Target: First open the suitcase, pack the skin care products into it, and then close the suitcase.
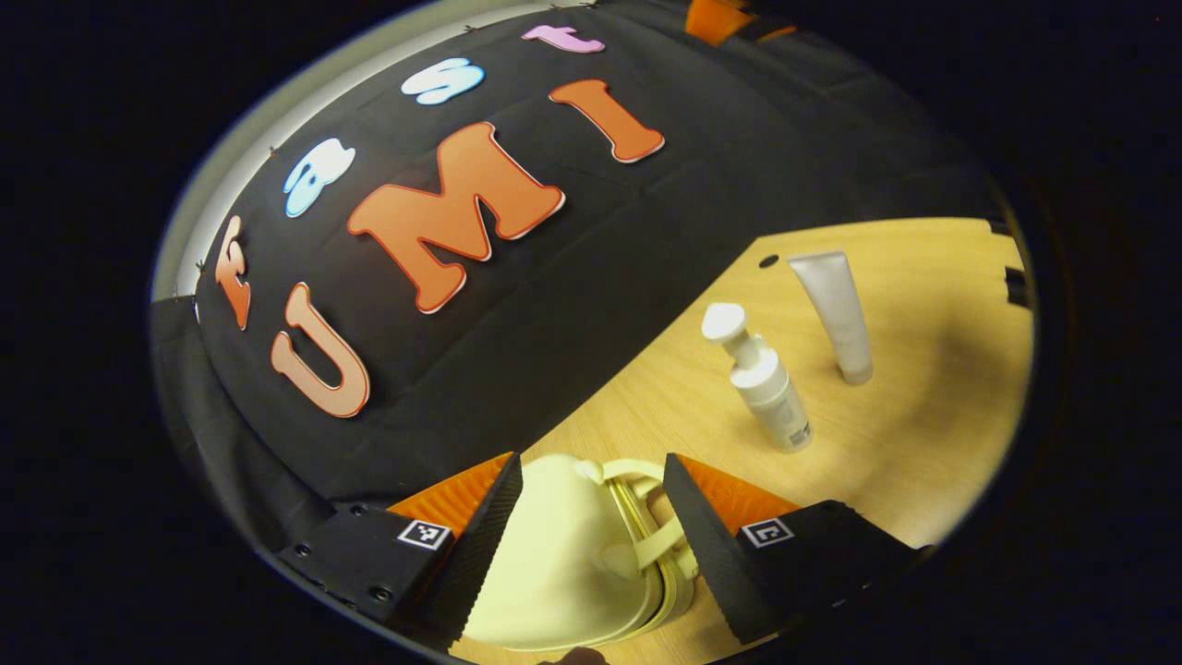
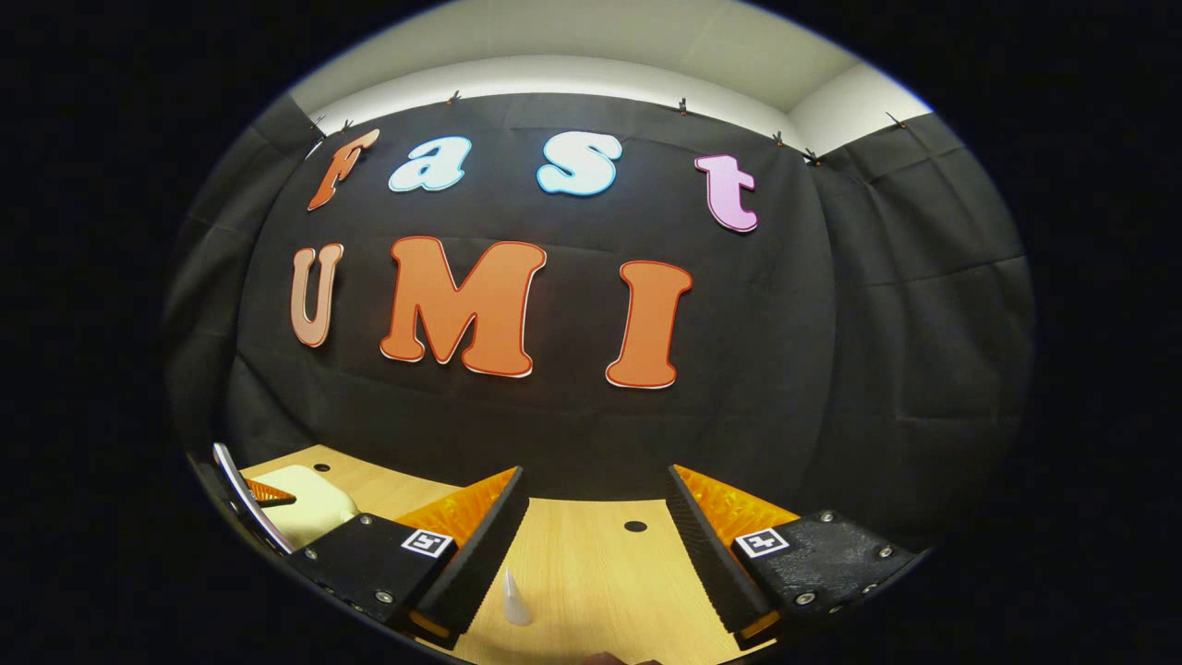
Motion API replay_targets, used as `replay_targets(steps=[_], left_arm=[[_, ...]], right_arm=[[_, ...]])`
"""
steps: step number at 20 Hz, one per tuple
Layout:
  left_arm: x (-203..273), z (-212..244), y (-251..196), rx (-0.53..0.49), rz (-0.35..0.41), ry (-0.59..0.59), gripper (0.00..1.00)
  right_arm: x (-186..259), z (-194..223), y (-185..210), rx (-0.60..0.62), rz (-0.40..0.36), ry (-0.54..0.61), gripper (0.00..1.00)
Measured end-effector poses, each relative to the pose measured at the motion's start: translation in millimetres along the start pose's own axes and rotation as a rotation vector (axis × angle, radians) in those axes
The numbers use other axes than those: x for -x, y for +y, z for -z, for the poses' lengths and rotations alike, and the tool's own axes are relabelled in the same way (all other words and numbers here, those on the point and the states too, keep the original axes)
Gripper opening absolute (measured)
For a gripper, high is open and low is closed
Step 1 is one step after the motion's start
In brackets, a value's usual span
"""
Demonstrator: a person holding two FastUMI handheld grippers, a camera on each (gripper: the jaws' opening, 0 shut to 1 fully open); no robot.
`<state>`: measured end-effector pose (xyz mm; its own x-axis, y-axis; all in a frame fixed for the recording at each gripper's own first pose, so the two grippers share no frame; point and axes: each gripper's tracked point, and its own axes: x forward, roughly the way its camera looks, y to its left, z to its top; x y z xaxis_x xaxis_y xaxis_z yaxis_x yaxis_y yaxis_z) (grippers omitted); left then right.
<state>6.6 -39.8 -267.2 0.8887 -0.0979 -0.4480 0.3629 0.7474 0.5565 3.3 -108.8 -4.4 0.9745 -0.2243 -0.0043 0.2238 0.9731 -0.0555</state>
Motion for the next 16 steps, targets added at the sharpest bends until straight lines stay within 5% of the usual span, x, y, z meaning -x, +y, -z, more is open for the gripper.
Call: replay_targets(steps=[12,16], left_arm=[[-28.8,62.2,-42.0,-0.314,0.048,0.171,0.91],[-36.3,63.3,-48.6,-0.41,0.045,0.175,0.75]], right_arm=[[-2.9,10.5,-10.7,-0.016,0.012,0.013,0.96],[-3.1,15.8,-10.7,-0.022,0.007,0.018,0.96]])
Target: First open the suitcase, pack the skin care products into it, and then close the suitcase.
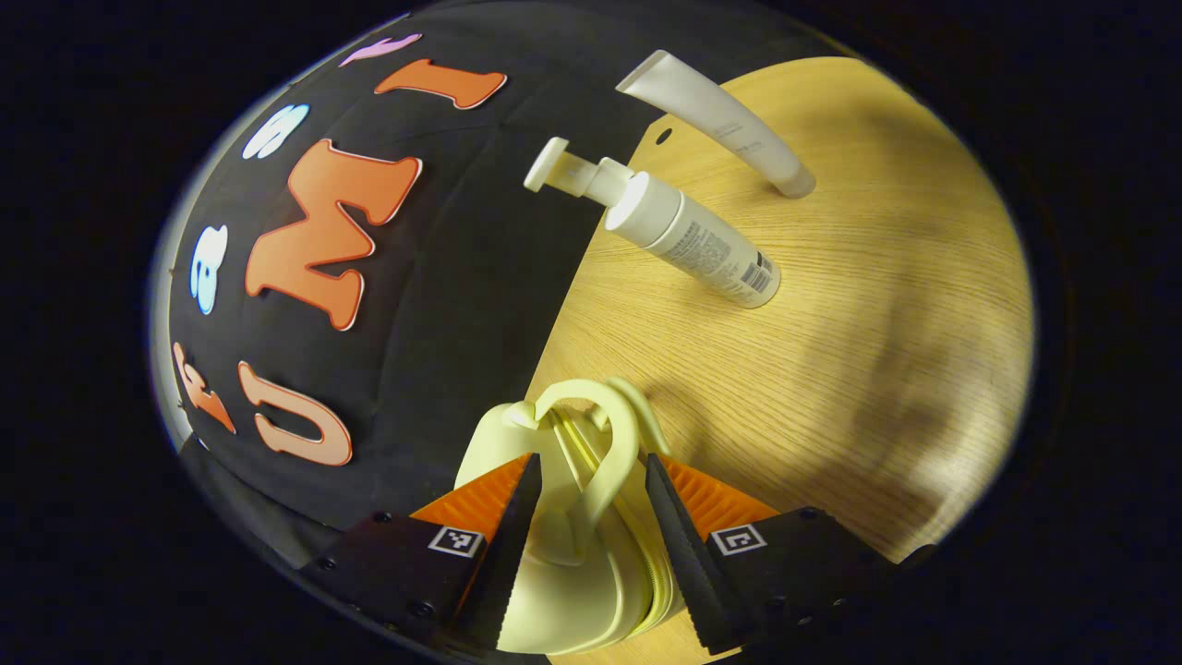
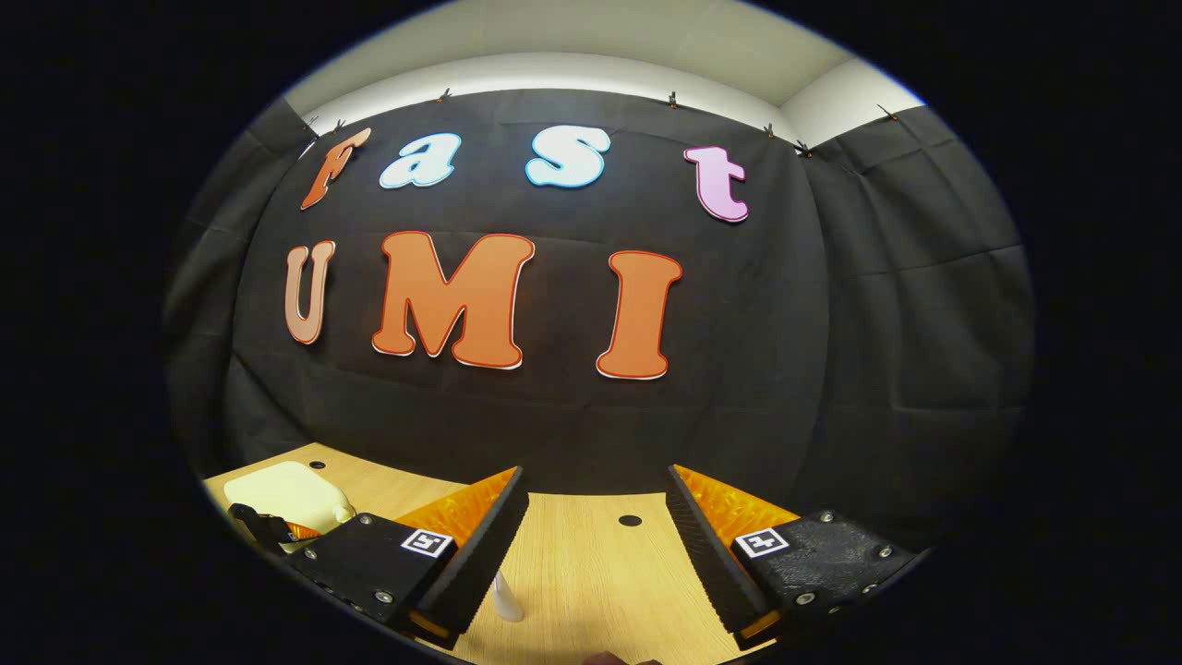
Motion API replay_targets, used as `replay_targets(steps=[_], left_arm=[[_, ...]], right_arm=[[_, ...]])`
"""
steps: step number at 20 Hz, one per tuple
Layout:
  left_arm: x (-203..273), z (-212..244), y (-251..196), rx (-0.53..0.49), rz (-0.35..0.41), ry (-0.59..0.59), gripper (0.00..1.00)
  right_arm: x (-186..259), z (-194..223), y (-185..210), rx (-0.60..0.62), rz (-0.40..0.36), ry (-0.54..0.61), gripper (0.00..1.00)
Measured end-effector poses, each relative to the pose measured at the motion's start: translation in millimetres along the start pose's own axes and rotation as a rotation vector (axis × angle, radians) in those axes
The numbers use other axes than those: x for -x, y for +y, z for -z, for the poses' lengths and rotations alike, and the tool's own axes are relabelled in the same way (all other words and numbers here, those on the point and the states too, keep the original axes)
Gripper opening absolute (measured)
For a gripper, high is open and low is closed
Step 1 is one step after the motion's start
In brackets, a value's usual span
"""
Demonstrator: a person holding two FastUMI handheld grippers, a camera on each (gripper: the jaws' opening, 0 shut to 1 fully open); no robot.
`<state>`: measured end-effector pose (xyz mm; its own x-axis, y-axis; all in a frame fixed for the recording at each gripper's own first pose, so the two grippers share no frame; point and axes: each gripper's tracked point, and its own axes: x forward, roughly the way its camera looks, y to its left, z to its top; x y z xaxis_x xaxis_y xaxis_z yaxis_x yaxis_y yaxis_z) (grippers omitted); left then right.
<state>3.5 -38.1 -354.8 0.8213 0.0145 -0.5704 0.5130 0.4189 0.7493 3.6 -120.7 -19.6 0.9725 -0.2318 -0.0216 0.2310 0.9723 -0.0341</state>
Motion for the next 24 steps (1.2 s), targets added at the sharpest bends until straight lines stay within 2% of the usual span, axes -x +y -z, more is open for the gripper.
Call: replay_targets(steps=[1,2,4,5,6,7,9,20,24], left_arm=[[-3.1,0.0,-1.8,-0.013,0.005,0.006,0.65],[-8.1,0.7,-1.9,-0.02,0.005,0.016,0.63],[-9.3,0.1,1.8,-0.031,-0.009,0.02,0.35],[-8.9,-1.1,3.8,-0.029,-0.015,0.024,0.26],[-8.8,0.6,3.2,-0.011,-0.01,0.026,0.23],[-20.7,-0.1,9.6,-0.002,-0.042,0.014,0.22],[-2.6,-2.1,16.4,0.04,-0.053,0.025,0.1],[32.9,12.8,121.5,0.418,-0.143,0.022,0.09],[42.9,30.6,159.0,0.551,-0.152,0.002,0.09]], right_arm=[[0.4,0.3,-1.2,-0.001,0.001,0.0,0.96],[0.5,-0.3,-1.3,-0.003,-0.001,-0.001,0.96],[0.2,1.8,-2.3,-0.004,-0.003,0.0,0.96],[-0.1,3.9,-3.6,-0.004,-0.004,0.003,0.96],[-0.8,5.0,-5.2,-0.005,-0.003,0.004,0.96],[-2.1,6.5,-5.9,-0.009,-0.007,0.005,0.96],[-3.8,7.3,-6.6,-0.018,-0.015,0.008,0.96],[-9.9,16.9,23.5,-0.015,-0.17,0.022,0.96],[-10.9,14.4,39.4,0.005,-0.183,0.019,0.96]])
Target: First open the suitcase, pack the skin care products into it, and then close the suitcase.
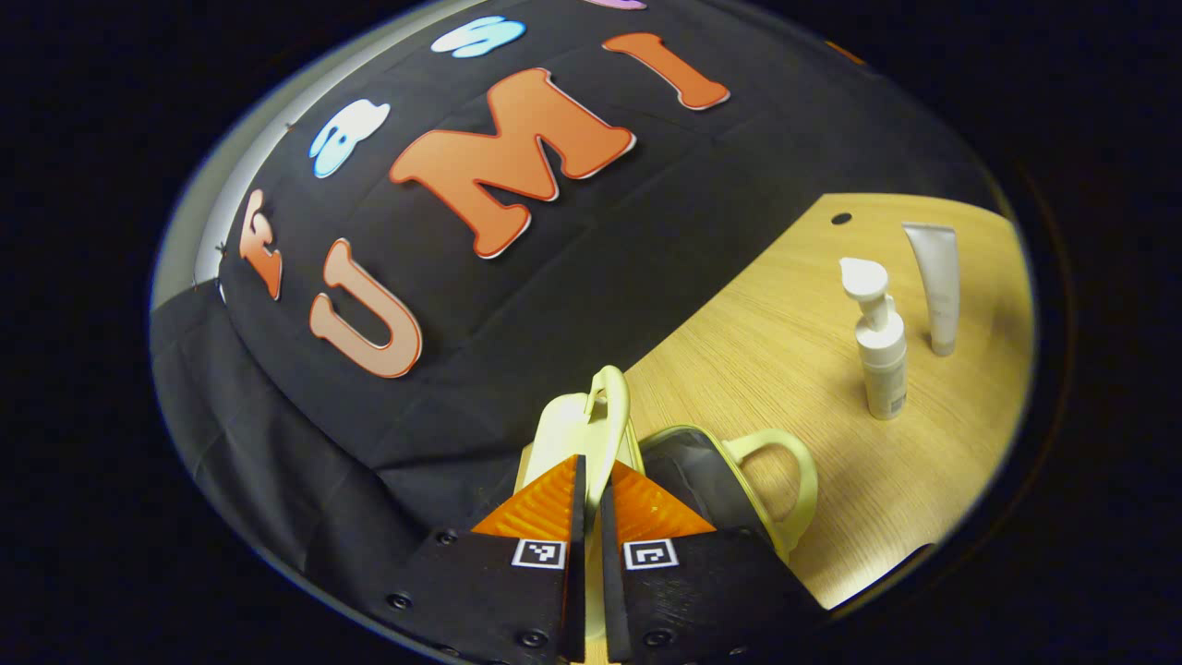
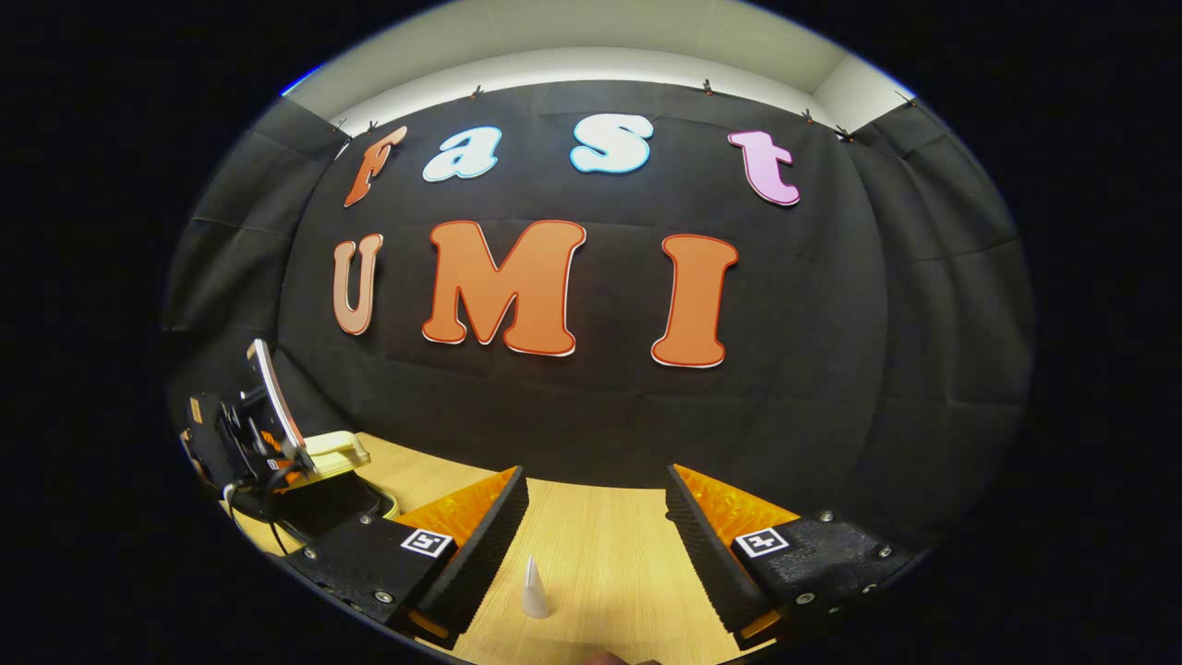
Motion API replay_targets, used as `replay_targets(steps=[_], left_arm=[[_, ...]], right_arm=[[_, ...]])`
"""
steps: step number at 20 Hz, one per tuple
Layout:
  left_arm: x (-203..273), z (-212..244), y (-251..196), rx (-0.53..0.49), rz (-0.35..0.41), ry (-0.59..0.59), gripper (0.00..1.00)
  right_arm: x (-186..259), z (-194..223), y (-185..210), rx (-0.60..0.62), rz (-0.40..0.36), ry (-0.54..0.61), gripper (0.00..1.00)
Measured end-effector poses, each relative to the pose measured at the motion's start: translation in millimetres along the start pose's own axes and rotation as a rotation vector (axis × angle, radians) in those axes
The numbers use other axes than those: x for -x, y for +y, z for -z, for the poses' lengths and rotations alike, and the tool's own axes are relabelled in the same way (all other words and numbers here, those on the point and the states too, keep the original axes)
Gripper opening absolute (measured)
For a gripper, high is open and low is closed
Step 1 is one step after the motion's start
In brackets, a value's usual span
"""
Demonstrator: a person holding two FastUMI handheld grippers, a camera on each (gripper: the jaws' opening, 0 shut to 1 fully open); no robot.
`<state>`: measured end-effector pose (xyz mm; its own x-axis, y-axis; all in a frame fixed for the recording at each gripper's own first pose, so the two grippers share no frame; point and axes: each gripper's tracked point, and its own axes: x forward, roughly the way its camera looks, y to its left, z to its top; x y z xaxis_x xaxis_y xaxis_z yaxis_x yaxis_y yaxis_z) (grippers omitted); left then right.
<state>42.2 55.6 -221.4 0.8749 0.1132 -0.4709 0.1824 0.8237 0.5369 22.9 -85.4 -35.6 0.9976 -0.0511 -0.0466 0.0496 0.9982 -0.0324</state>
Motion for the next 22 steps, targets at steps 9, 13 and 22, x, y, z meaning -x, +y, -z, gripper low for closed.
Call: replay_targets(steps=[9,13,22], left_arm=[[2.8,17.7,120.9,0.283,-0.01,-0.086,0.09],[-15.3,49.8,176.0,0.374,-0.041,-0.085,0.09],[-63.8,138.8,265.4,0.477,-0.038,-0.031,0.1]], right_arm=[[-16.1,-0.6,80.3,0.021,0.001,0.032,0.95],[-23.0,2.1,113.1,0.027,0.007,0.059,0.96],[-32.0,6.2,157.9,0.011,0.08,0.101,0.96]])
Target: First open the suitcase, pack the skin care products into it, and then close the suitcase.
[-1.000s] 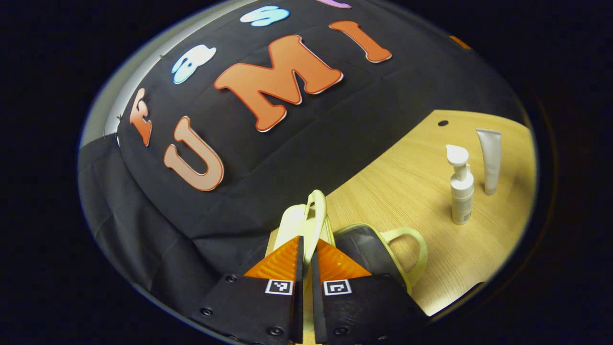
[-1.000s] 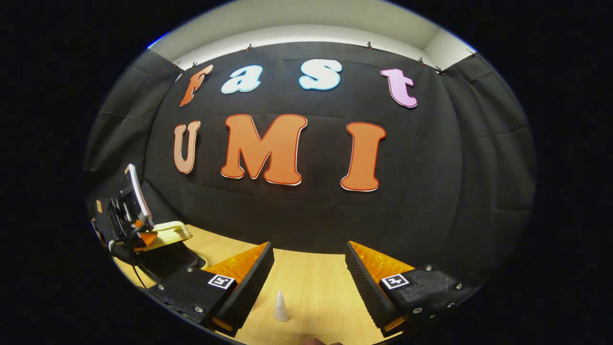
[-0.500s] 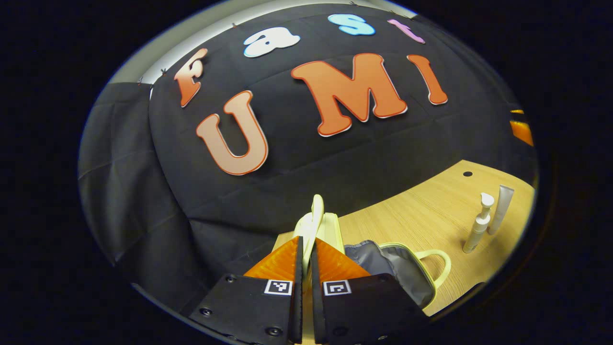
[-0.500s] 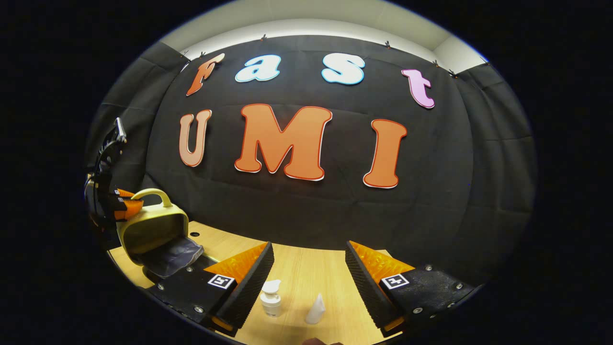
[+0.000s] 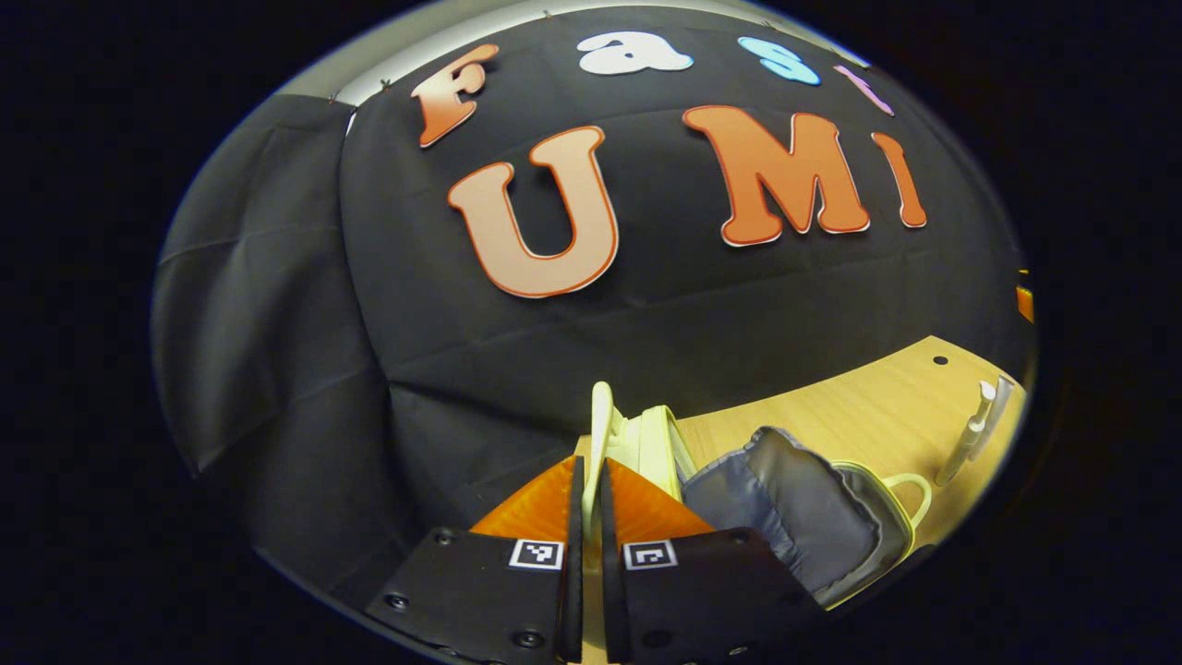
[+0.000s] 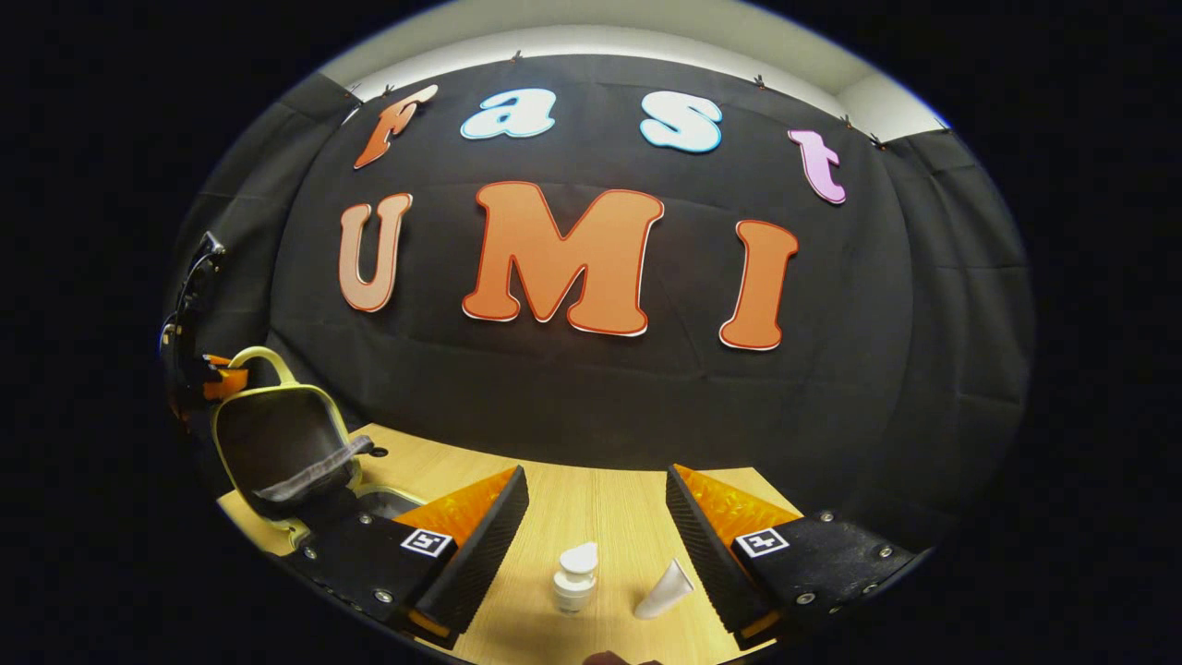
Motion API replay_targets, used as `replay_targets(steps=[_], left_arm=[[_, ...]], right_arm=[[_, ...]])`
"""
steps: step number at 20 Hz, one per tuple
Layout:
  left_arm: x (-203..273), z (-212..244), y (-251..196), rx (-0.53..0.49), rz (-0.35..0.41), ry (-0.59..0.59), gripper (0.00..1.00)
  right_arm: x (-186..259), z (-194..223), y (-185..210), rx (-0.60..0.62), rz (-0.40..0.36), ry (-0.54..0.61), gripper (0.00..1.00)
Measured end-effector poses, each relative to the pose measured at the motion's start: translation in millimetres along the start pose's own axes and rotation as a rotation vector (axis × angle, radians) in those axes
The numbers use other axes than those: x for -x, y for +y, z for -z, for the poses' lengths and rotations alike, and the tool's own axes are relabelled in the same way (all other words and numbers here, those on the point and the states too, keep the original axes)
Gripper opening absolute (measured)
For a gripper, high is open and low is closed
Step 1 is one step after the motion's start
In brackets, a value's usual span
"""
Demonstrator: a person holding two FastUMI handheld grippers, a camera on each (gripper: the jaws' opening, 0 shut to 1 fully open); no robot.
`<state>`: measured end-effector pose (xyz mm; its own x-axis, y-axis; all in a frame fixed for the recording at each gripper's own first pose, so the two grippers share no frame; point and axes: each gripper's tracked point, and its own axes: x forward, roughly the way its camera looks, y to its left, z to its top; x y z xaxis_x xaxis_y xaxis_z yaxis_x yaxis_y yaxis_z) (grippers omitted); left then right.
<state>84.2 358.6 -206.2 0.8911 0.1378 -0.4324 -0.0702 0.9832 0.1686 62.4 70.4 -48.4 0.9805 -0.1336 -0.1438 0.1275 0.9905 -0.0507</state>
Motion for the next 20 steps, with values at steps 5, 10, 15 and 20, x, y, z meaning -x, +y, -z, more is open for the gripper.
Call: replay_targets(steps=[5,10,15,20], left_arm=[[-34.1,48.0,51.5,0.068,0.018,0.069,0.1],[-63.5,139.4,93.9,0.084,-0.011,0.222,0.1],[-98.6,195.7,83.6,0.142,-0.014,0.351,0.1],[-97.8,187.1,90.7,0.107,-0.106,0.3,0.22]], right_arm=[[-2.7,-1.4,14.8,0.003,0.07,0.017,0.96],[2.0,-0.3,29.3,-0.023,0.102,0.051,0.96],[7.1,-3.6,28.7,-0.016,0.134,0.063,0.96],[5.8,-2.0,21.3,-0.012,0.148,0.07,0.96]])
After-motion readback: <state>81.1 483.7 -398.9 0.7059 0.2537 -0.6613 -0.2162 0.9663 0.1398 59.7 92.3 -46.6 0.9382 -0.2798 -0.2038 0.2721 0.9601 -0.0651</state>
